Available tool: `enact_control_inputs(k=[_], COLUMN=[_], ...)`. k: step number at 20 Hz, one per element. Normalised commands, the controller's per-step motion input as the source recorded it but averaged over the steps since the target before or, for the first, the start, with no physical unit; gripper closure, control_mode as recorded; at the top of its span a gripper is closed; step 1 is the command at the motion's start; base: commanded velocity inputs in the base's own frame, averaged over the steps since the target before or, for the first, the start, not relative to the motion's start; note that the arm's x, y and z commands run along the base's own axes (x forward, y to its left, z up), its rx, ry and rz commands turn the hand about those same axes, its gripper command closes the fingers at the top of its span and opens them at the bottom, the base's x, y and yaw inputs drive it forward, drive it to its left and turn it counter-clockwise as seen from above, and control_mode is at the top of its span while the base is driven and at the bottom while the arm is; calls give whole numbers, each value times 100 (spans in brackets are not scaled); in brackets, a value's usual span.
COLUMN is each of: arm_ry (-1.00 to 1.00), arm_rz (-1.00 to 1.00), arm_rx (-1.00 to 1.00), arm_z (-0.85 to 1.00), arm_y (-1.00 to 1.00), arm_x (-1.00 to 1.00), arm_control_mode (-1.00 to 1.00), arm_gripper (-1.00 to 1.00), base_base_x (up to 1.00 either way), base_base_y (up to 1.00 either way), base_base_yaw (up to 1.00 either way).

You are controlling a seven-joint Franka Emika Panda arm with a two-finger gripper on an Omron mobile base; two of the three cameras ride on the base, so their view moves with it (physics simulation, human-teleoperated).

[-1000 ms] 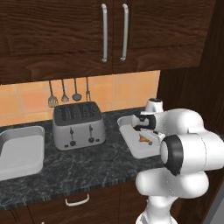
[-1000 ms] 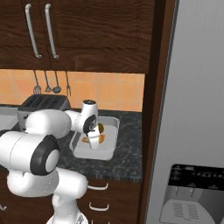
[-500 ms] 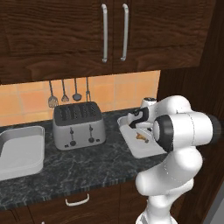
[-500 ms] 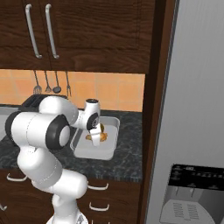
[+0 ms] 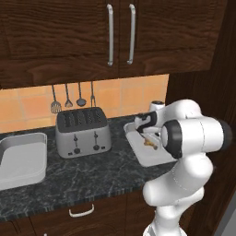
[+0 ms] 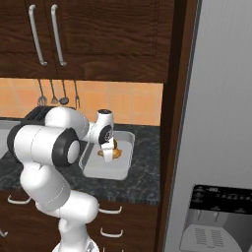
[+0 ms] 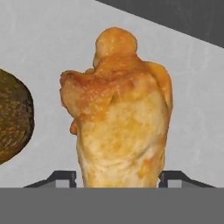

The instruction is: Place one avocado and one chicken drumstick in each tupperware on the nearby counter, to pack two identical lunches.

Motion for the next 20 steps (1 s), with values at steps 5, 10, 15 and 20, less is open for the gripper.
enact_control_inputs(k=[5,10,15,20], arm_ry=[-5,-20,-19,-1], arm_rz=[-2,0,23,49], arm_rx=[0,-1,-7,-20], arm_z=[36,66,85,66], arm_y=[0,0,10,21], arm_x=[0,-47,-100,-100], arm_control_mode=[-100,-100,-100,-100], arm_gripper=[-100,-100,-100,-100], base_base_x=[0,0,0,0], base_base_y=[0,0,0,0], base_base_yaw=[0,0,0,0])
